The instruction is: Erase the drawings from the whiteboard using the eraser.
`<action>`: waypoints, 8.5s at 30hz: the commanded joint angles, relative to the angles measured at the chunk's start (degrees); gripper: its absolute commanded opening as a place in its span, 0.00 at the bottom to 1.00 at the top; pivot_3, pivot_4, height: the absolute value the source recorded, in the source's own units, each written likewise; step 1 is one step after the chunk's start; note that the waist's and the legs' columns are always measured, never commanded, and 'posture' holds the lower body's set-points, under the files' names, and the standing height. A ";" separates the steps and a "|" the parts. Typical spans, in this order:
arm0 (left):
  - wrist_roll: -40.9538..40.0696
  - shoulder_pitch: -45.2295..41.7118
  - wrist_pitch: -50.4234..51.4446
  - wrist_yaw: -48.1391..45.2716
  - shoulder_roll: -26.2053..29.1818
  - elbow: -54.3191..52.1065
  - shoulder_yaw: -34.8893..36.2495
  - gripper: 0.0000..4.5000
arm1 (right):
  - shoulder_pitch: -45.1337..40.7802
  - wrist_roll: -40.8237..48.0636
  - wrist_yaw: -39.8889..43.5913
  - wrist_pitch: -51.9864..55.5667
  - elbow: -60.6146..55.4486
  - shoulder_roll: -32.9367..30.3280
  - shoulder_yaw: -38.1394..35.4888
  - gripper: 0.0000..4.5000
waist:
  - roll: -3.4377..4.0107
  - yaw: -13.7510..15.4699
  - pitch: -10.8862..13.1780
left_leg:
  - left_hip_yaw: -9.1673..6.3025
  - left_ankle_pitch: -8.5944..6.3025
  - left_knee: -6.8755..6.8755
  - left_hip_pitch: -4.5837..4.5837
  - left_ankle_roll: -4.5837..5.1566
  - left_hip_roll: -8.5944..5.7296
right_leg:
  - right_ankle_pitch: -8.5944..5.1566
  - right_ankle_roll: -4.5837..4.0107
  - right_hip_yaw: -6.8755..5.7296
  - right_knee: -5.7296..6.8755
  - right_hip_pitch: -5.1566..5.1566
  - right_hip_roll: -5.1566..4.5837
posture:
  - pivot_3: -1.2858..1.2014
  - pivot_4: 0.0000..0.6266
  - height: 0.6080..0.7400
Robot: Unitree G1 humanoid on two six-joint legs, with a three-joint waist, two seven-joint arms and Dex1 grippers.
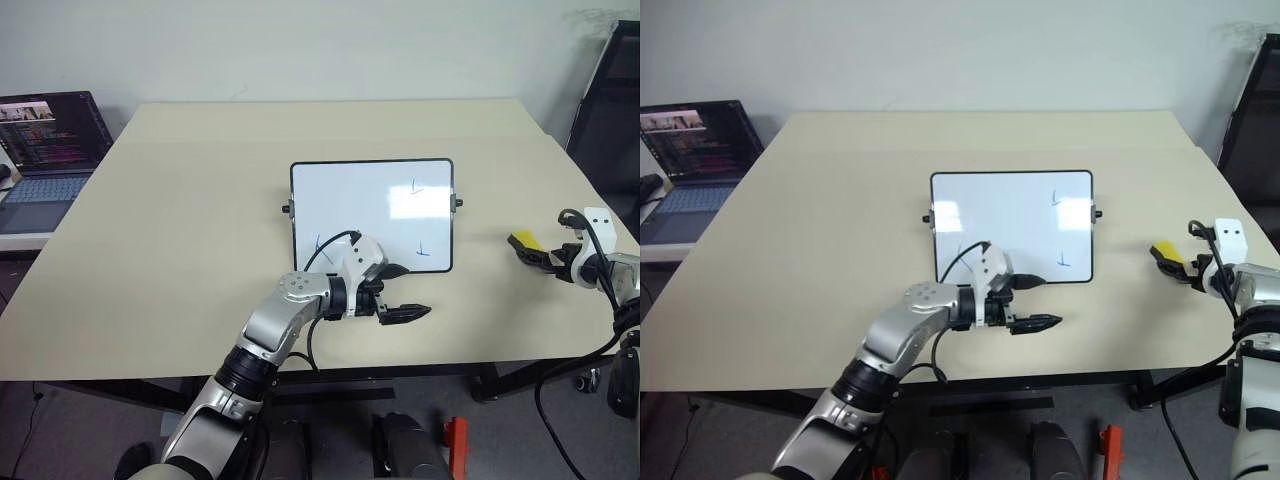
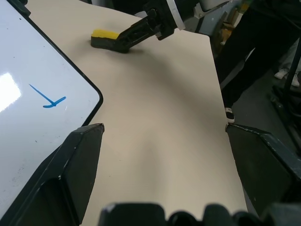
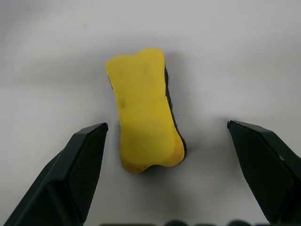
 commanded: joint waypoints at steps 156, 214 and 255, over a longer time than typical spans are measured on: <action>-0.91 23.52 -13.63 3.77 27.10 -14.01 24.39 1.00 | -10.64 -24.60 1.51 -9.64 -38.04 26.29 43.34 0.21 | -0.22 0.70 0.01 | 0.36 -0.06 -0.12 0.23 0.00 0.28 | 0.00 -0.12 0.33 0.09 -0.17 0.14 | 0.52 0.24 1.00; -7.11 12.75 -7.26 2.38 24.57 -12.59 23.65 1.00 | -7.89 -14.50 12.09 -2.96 -48.23 20.80 26.08 0.21 | -0.23 1.27 -0.02 | 0.51 0.74 -0.16 -0.66 0.43 1.09 | 1.03 -0.60 -1.07 -0.91 -0.94 -0.82 | 0.52 0.24 1.00; -8.07 1.69 -1.57 -7.00 35.08 -14.37 20.50 1.00 | 22.17 1.16 22.23 -12.89 -59.28 -16.32 1.92 0.21 | -0.28 1.46 0.01 | 1.38 -0.62 0.38 -1.05 0.67 1.23 | 0.59 -0.02 -0.67 -0.63 -1.35 -0.15 | 0.52 0.24 1.00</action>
